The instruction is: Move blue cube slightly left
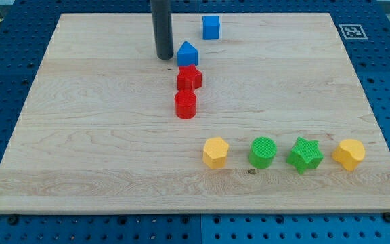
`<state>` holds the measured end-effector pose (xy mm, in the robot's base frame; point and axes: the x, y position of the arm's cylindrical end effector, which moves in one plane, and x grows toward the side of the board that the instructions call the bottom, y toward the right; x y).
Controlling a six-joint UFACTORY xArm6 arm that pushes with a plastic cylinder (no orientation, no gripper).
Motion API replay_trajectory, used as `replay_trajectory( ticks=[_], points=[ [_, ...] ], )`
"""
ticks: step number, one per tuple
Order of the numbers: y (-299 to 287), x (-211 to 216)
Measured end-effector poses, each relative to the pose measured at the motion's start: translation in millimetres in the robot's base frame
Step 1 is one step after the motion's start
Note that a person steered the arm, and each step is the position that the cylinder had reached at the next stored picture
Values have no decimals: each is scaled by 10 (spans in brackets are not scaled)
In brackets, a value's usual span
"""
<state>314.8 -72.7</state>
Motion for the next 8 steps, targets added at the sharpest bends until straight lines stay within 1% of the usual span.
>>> replay_trajectory(
  ticks=[1, 2, 3, 4, 5, 6, 8],
  points=[
    [-91, -512],
    [-45, -1167],
    [178, -1209],
    [971, -1207],
    [1397, -1190],
    [1345, -971],
    [1276, -678]
  ],
)
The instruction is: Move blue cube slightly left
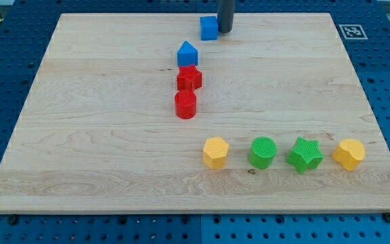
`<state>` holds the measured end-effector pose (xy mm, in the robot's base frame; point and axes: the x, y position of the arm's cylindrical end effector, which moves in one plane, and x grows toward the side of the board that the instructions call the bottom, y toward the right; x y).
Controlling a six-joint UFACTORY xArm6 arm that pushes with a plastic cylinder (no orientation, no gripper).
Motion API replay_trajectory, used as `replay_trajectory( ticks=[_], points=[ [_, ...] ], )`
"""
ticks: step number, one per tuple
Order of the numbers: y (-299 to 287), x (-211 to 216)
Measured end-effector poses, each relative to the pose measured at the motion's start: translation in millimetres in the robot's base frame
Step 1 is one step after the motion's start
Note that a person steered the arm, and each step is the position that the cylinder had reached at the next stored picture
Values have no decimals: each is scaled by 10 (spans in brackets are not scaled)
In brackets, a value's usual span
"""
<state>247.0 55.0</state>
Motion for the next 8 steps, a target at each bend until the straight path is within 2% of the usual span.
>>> replay_trajectory(
  ticks=[2, 8],
  points=[
    [-326, 7],
    [-505, 210]
  ],
)
